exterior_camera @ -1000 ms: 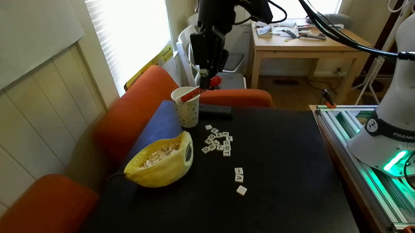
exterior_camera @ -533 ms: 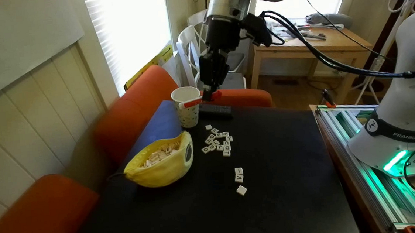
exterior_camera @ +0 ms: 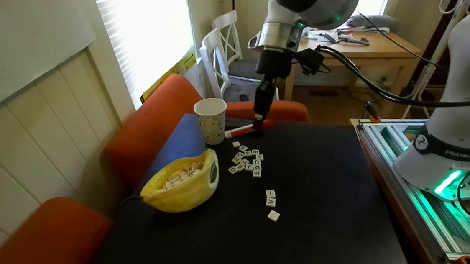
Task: Remove the marker from the cup
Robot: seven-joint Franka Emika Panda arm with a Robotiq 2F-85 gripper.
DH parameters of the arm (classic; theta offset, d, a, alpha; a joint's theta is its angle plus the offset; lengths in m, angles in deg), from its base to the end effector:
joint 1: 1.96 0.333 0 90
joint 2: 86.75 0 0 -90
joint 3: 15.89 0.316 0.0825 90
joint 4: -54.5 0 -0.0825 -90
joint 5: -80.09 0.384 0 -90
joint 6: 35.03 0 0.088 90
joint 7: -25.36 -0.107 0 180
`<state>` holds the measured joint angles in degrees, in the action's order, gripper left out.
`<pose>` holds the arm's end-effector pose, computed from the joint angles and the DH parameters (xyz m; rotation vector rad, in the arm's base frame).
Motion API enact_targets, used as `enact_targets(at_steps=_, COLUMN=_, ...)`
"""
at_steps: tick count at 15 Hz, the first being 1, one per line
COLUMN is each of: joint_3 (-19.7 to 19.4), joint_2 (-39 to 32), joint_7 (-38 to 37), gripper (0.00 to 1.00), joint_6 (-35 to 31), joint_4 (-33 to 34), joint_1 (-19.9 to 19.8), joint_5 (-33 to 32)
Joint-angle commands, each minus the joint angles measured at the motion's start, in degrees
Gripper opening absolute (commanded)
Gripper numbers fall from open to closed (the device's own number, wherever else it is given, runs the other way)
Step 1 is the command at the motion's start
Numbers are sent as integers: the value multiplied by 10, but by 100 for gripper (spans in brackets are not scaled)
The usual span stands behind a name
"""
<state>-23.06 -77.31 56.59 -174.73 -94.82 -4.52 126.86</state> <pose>0.4225 -0.0697 0.3104 -2.6016 0.3441 -0.2391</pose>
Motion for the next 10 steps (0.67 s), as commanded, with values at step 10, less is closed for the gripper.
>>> enact_targets(at_steps=10, joint_3=-20, joint_2=-11, joint_7=58, gripper=5, joint_6=-50, joint_4=-49, joint_1=-12, joint_5=35)
